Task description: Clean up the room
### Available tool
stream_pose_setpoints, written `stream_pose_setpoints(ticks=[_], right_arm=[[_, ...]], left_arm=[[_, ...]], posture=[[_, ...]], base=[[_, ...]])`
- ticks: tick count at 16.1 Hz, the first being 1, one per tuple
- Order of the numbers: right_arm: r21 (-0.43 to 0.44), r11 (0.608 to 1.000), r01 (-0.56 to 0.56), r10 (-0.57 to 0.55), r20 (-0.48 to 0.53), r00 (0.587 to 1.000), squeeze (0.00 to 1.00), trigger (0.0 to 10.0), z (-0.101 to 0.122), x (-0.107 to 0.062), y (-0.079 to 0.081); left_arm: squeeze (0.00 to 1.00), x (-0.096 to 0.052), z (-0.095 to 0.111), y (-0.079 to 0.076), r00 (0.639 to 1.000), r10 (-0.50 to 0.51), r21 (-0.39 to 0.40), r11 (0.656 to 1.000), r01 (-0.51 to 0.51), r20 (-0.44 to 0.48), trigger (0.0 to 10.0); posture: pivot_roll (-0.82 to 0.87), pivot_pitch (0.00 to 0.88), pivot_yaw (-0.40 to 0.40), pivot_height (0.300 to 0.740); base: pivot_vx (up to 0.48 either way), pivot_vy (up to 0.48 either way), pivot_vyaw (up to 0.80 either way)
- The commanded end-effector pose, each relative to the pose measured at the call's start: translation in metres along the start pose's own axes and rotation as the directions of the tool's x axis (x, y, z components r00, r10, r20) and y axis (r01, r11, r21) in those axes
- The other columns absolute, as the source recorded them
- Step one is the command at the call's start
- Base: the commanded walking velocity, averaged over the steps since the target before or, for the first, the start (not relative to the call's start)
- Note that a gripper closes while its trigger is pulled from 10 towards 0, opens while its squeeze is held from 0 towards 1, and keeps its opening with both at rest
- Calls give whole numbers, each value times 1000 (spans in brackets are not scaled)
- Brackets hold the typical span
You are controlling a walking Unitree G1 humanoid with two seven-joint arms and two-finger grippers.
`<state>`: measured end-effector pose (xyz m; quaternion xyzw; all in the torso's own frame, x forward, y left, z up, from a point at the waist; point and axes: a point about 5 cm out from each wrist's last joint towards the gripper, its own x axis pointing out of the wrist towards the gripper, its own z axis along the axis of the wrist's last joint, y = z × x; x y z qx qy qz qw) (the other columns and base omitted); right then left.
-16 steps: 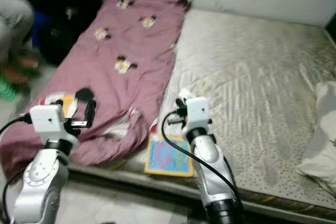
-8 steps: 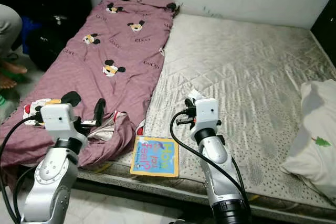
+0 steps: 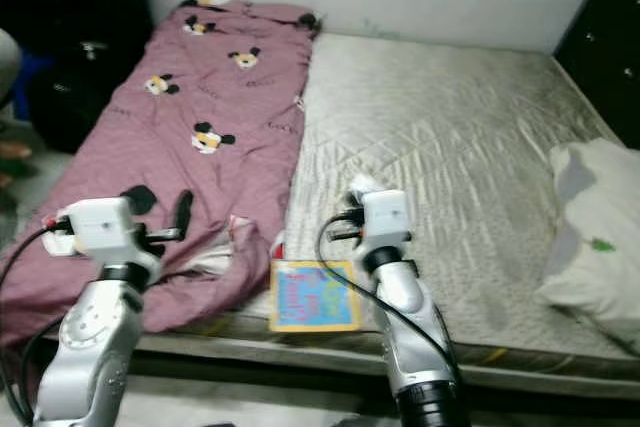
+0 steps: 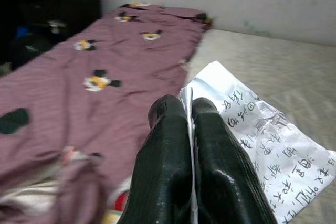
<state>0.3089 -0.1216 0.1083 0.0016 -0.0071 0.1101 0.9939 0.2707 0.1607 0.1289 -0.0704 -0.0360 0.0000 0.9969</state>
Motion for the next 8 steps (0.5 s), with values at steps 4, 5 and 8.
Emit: stream_pose_setpoints(ticks=[4, 5, 8], right_arm=[[-9, 1000, 14, -14, 1, 1000, 0, 10000, 1, 1, -7], [-10, 1000, 13, -13, 0, 1000, 0, 10000, 1, 1, -7], [-9, 1000, 9, -9, -3, 1000, 0, 10000, 0, 2, -6]], left_arm=[[0, 1, 1, -5, 1000, -8, -18, 1000, 8, 10, 10000], [0, 1, 1, -6, 1000, -13, -16, 1000, 13, 16, 10000], [0, 1, 2, -9, 999, -27, -32, 999, 28, 23, 10000]], posture=[[18, 99, -19, 740], [18, 99, -19, 740], [17, 99, -19, 740]], base=[[0, 360, 0], [0, 0, 0], [0, 0, 0]])
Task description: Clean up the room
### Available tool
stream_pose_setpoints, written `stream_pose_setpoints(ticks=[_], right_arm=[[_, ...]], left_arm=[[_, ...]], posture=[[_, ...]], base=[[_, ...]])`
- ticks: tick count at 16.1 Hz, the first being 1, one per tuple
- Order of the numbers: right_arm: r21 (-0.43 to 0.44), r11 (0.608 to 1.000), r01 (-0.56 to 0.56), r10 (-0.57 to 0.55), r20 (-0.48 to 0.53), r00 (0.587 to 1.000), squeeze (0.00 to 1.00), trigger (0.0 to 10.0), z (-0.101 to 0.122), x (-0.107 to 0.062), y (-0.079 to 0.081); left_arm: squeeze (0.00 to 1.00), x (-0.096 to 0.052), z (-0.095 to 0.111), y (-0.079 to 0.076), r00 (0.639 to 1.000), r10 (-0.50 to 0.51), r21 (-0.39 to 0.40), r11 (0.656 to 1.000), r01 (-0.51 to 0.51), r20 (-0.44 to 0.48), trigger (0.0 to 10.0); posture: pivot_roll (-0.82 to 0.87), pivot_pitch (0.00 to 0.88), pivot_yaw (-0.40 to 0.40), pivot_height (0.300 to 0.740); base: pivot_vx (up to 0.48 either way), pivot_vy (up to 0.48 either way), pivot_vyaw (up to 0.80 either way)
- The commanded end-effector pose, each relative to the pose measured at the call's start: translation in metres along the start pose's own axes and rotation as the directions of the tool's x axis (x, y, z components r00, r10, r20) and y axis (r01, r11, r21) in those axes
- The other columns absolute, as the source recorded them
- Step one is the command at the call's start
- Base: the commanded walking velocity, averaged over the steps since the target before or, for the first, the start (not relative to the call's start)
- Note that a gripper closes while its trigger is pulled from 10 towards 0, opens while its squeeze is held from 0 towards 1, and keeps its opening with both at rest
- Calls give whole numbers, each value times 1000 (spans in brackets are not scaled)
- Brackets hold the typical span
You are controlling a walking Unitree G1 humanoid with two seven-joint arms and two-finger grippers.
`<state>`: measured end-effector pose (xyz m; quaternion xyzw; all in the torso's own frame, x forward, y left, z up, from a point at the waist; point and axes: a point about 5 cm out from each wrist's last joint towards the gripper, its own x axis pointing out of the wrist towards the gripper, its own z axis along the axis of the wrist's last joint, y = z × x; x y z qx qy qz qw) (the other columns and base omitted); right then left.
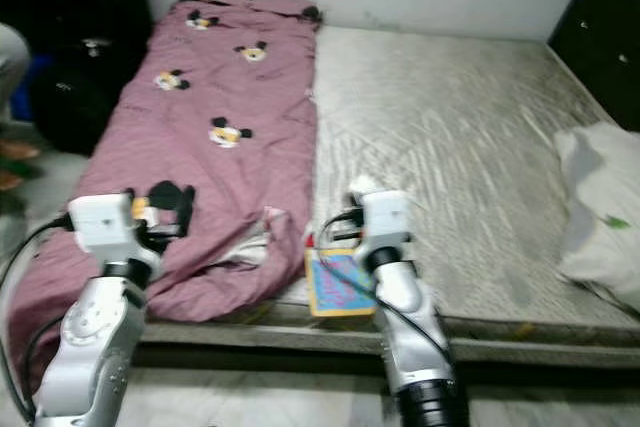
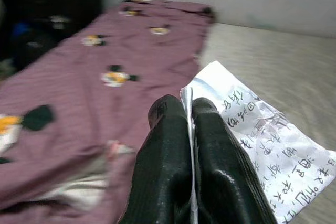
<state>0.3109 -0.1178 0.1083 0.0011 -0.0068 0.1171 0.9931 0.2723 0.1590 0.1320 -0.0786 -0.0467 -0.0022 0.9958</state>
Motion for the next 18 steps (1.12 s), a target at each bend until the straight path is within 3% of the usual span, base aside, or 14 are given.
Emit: stream_pose_setpoints(ticks=[1, 14, 18], right_arm=[[-9, 1000, 23, -23, -2, 1000, 0, 10000, 0, -1, -9], [1, 1000, 22, -22, -10, 1000, 0, 10000, -1, -1, -9], [4, 1000, 21, -21, -9, 1000, 0, 10000, -1, -1, -9]], left_arm=[[0, -1, -1, -6, 1000, -17, -12, 1000, 16, -6, 10000], [0, -3, 1, -10, 997, -81, 6, 997, 81, 12, 10000], [0, -3, 1, -11, 996, -91, 9, 996, 91, 15, 10000]], posture=[[17, 99, -19, 740], [13, 109, -18, 740], [13, 109, -18, 740]], base=[[0, 0, 0], [0, 0, -89], [316, 0, 0]])
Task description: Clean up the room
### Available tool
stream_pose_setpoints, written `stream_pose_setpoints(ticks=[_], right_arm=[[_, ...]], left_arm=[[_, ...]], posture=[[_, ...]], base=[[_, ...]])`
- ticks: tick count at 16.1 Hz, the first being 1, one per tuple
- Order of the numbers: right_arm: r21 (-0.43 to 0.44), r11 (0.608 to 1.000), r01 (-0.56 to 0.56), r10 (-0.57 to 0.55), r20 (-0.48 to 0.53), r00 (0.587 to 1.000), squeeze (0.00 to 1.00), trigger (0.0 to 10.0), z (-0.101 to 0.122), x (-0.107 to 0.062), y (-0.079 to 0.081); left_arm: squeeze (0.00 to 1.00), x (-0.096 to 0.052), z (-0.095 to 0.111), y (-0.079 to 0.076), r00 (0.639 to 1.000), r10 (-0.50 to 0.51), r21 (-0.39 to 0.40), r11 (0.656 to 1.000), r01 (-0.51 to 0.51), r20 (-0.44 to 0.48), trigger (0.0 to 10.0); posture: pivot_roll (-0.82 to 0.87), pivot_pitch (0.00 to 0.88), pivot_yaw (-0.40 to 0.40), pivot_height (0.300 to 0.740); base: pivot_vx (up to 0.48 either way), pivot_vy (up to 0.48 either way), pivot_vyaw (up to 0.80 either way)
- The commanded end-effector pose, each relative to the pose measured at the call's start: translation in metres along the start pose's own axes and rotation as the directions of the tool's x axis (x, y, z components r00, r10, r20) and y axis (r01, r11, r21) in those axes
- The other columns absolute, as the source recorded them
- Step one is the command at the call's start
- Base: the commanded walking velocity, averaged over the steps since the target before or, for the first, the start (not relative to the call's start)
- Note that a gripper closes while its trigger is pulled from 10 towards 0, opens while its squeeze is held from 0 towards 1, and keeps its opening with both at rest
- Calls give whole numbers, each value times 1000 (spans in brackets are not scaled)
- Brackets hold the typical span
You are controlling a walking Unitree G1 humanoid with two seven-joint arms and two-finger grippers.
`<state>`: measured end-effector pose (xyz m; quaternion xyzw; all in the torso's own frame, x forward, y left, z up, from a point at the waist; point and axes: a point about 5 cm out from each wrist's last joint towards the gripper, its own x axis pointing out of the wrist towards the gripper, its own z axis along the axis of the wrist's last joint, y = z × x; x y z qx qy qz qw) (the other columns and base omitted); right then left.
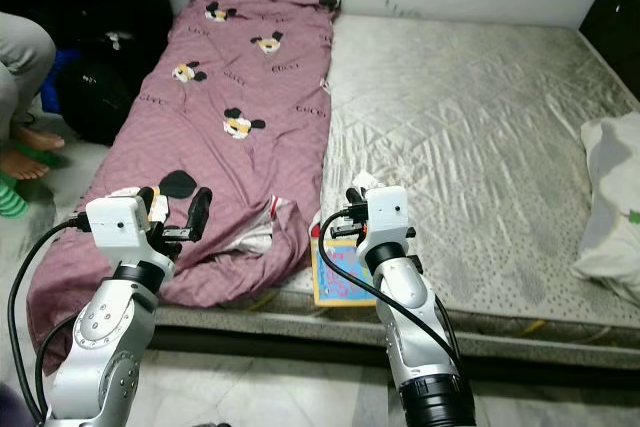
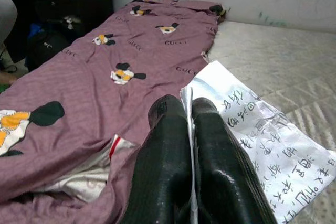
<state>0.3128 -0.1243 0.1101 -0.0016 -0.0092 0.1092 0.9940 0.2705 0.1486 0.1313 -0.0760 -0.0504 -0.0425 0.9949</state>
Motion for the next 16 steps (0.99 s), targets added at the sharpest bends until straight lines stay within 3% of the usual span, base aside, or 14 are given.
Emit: stream_pose_setpoints(ticks=[1, 13, 14, 16], right_arm=[[12, 1000, 6, -6, -14, 1000, 0, 10000, -3, -1, -2], [20, 1000, 5, -5, -18, 1000, 0, 10000, -4, -1, -2], [30, 1000, 11, -10, -24, 1000, 0, 10000, -6, -1, -3], [31, 999, 11, -10, -24, 1000, 0, 10000, -5, 0, -3]], left_arm=[[0, -1, 3, 0, 1000, -10, 9, 1000, 10, 14, 10000], [0, 0, 2, 0, 1000, -6, 16, 1000, 6, 4, 10000], [0, 0, -1, -3, 1000, 3, -17, 1000, -4, -9, 10000], [0, 1, -3, -4, 999, 28, -11, 1000, -29, -25, 10000]], posture=[[13, 109, -18, 740], [20, 98, -16, 740], [20, 98, -16, 740], [16, 103, -14, 740]], base=[[349, 0, 0], [344, 0, 0], [0, 0, 0], [0, 0, 0]])
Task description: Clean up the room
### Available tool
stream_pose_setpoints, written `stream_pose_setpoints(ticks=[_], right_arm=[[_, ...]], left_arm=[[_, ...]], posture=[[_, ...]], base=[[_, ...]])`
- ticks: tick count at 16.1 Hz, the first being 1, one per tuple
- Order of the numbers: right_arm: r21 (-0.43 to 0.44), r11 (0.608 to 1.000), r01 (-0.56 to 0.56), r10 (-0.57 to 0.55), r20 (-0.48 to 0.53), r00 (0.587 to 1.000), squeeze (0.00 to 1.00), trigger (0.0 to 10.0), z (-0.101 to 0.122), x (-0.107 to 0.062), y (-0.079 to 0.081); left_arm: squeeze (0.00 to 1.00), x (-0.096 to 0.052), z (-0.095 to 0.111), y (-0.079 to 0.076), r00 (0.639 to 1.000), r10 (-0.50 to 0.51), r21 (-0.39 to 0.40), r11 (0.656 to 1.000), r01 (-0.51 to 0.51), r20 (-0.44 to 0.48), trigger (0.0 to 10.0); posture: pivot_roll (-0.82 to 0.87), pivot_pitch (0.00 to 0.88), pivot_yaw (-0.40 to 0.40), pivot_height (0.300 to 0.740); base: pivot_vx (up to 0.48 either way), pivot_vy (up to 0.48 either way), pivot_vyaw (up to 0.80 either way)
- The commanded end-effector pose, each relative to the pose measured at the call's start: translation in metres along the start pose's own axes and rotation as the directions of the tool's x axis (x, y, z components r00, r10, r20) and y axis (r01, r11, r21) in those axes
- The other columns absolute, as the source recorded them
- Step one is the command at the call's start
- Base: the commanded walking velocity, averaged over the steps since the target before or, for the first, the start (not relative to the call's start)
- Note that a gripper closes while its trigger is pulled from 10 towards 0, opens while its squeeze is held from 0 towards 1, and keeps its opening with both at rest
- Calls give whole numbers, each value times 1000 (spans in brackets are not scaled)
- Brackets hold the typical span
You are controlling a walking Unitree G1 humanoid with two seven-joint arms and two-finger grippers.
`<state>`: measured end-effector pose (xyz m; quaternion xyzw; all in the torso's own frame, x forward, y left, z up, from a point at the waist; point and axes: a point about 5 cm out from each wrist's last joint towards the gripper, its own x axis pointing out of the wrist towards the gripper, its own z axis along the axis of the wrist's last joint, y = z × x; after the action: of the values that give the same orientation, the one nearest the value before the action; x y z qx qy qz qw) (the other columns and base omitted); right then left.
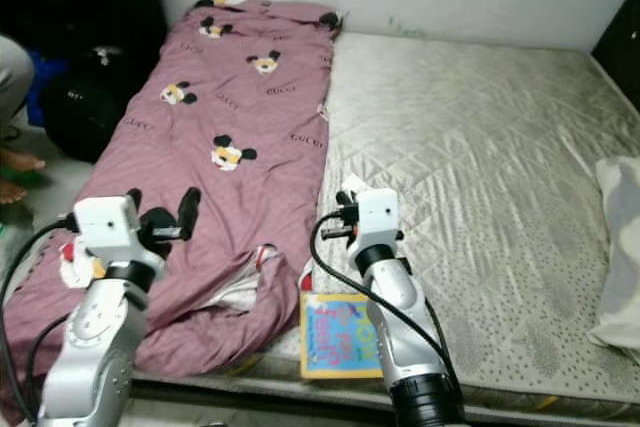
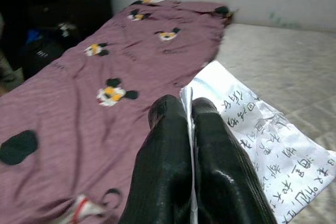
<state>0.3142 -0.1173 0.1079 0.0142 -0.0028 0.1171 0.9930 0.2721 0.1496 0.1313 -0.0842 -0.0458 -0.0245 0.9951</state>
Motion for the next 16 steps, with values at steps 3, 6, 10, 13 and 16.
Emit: stream_pose_setpoints(ticks=[3, 6, 10, 13, 16], right_arm=[[-1, 1000, 27, -27, -17, 999, 0, 10000, -3, -3, -10], [0, 1000, 25, -25, -19, 1000, 0, 10000, -3, -3, -10], [1, 1000, 24, -24, -19, 1000, 0, 10000, -3, -2, -10], [2, 1000, 22, -22, -20, 1000, 0, 10000, -3, -2, -9], [2, 1000, 20, -20, -20, 1000, 0, 10000, -3, -2, -9]], left_arm=[[0, 0, -3, -2, 1000, -2, 4, 1000, 3, -19, 10000], [0, 0, -2, -1, 1000, 2, 0, 1000, -2, -19, 10000], [0, 1, -2, -1, 1000, -2, -6, 1000, 2, -18, 10000], [0, 2, -2, -2, 1000, -3, -7, 1000, 3, -16, 10000], [0, 2, -2, -2, 1000, -1, -9, 1000, 1, -16, 10000]], posture=[[16, 103, -14, 740], [15, 111, -17, 740], [15, 117, -17, 740], [14, 119, -15, 740], [14, 119, -15, 740]], base=[[0, 0, 0], [0, 320, 0], [0, 480, 0], [0, 480, 0], [0, 480, 0]])
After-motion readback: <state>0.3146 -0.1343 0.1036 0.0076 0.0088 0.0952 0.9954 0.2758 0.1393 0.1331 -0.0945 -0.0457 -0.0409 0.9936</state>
